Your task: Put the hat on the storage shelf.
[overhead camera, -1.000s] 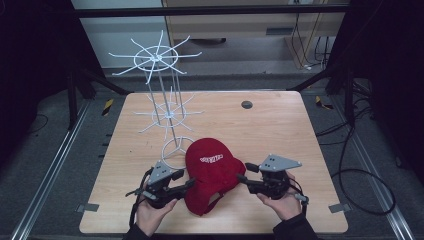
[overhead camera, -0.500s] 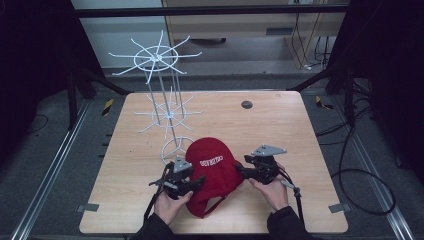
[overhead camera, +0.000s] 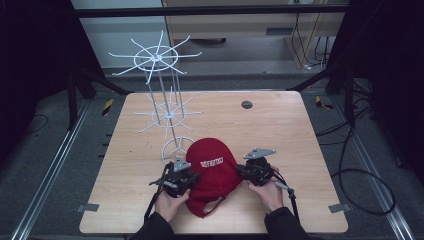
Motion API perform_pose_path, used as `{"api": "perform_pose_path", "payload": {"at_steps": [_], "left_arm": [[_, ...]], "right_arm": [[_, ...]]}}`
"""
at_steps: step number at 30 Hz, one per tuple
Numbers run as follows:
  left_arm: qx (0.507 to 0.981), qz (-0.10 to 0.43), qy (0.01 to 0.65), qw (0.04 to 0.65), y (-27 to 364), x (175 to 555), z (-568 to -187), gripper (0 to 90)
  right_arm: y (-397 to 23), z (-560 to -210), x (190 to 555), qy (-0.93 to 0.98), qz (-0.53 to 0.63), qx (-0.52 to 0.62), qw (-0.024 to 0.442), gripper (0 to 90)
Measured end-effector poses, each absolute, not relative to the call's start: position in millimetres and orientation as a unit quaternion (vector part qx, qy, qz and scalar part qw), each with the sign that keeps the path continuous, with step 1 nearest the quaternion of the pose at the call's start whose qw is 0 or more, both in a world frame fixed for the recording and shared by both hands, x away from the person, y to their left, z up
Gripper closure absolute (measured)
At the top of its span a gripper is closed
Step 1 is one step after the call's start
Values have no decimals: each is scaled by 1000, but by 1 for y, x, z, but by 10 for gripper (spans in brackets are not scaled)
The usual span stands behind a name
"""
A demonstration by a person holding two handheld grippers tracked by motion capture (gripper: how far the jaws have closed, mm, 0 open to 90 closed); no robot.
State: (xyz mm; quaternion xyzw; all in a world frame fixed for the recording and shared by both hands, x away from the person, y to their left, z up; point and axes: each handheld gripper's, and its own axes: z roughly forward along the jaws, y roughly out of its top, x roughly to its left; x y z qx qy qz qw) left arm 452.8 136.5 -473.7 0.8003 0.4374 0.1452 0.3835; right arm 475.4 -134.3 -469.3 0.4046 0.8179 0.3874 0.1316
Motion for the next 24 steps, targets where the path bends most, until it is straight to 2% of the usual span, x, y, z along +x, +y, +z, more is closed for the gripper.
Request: {"api": "perform_pose_path", "payload": {"at_steps": [8, 16, 18, 21, 22, 24], "left_arm": [[810, 147, 408, 396, 104, 470, -463, 804], [833, 134, 364, 395, 53, 497, -467, 804], [836, 132, 359, 394, 50, 500, -468, 785], [835, 130, 351, 404, 54, 497, -462, 667], [833, 131, 348, 409, 59, 495, -458, 667], [827, 136, 345, 423, 71, 487, -446, 599]], "right_arm": [[-162, -451, 453, 802, 403, 417, 146, 852], [-200, -457, 425, 788, 387, 457, 146, 830], [-204, -459, 420, 786, 384, 462, 144, 821], [-213, -460, 417, 782, 390, 463, 149, 769], [-213, -460, 417, 782, 390, 463, 149, 769], [-215, -458, 416, 777, 400, 459, 159, 742]]}}
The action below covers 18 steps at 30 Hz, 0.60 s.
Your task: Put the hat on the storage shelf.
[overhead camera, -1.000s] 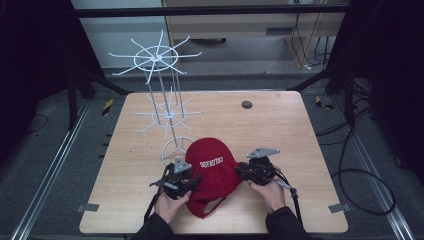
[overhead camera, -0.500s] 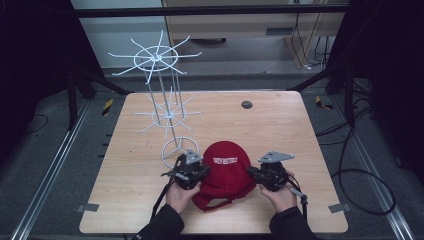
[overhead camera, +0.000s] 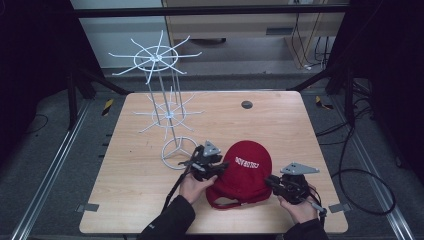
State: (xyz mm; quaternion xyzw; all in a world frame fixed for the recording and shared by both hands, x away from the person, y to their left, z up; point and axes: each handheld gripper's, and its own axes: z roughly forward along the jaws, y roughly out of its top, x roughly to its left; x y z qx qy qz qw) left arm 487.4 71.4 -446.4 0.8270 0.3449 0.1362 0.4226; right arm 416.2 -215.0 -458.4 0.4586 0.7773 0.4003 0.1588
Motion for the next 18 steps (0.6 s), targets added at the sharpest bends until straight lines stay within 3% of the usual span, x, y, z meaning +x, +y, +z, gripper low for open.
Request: {"api": "perform_pose_path", "payload": {"at_steps": [5, 9, 18], "left_arm": [[816, 149, 342, 442, 111, 460, -424, 508], [816, 147, 346, 439, 132, 433, -430, 478], [835, 130, 340, 412, 123, 409, -458, 452]], "right_arm": [[-218, -452, 418, 768, 411, 456, 179, 717], [-219, -450, 424, 764, 414, 459, 187, 705], [-212, -459, 448, 765, 413, 462, 173, 656]]}}
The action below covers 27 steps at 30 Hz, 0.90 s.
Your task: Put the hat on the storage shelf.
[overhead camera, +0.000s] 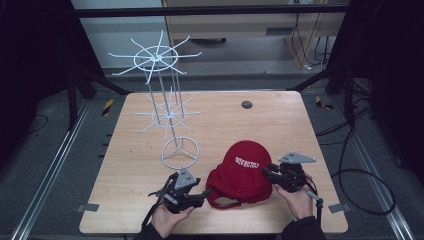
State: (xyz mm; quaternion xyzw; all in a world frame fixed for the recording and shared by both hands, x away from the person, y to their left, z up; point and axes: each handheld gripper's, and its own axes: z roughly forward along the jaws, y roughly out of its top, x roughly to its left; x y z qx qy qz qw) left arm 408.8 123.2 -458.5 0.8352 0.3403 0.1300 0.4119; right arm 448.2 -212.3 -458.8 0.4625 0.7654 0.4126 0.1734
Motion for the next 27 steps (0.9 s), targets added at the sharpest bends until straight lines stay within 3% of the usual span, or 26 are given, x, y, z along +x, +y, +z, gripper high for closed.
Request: {"api": "perform_pose_path", "payload": {"at_steps": [4, 9, 12, 17, 27], "left_arm": [[841, 123, 349, 395, 117, 413, -468, 525], [838, 110, 368, 388, 114, 434, -474, 740], [833, 109, 377, 389, 112, 447, -475, 817], [826, 128, 391, 386, 101, 469, -475, 866], [821, 152, 391, 389, 69, 513, -476, 872]], "right_arm": [[-205, -465, 458, 776, 396, 461, 166, 707], [-204, -468, 461, 782, 385, 465, 155, 826], [-205, -468, 461, 784, 380, 466, 152, 872], [-208, -465, 456, 783, 380, 470, 146, 878], [-220, -465, 435, 773, 392, 481, 132, 867]]}}
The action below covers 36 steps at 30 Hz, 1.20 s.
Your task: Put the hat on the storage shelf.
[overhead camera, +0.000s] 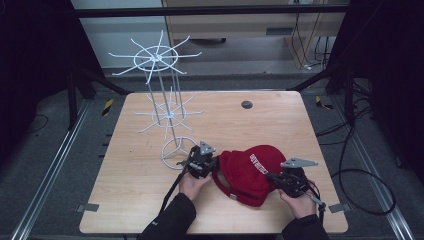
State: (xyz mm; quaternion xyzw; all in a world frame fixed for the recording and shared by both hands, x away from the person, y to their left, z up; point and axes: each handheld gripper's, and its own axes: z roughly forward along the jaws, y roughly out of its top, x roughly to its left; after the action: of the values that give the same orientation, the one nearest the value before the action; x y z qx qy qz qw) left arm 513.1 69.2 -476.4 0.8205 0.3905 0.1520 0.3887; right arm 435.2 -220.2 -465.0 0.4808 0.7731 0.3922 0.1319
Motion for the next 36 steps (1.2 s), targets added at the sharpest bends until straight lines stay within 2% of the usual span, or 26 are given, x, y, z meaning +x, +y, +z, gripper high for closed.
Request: {"api": "perform_pose_path", "payload": {"at_steps": [8, 10, 13, 15, 16, 22, 36], "left_arm": [[814, 155, 394, 397, 53, 529, -477, 852], [818, 161, 388, 393, 52, 528, -476, 818], [819, 166, 389, 388, 58, 523, -471, 708], [819, 172, 384, 391, 67, 515, -465, 691], [817, 171, 384, 396, 72, 510, -463, 638], [822, 174, 362, 403, 103, 476, -450, 586], [788, 194, 412, 415, 200, 435, -449, 467]], "right_arm": [[-217, -466, 416, 780, 400, 466, 120, 855], [-215, -466, 414, 784, 399, 460, 122, 852], [-216, -464, 412, 782, 402, 459, 130, 843], [-218, -460, 412, 773, 411, 460, 147, 837], [-220, -456, 411, 768, 418, 458, 163, 813], [-221, -445, 408, 756, 443, 445, 186, 754], [-191, -436, 409, 761, 457, 421, 186, 541]]}}
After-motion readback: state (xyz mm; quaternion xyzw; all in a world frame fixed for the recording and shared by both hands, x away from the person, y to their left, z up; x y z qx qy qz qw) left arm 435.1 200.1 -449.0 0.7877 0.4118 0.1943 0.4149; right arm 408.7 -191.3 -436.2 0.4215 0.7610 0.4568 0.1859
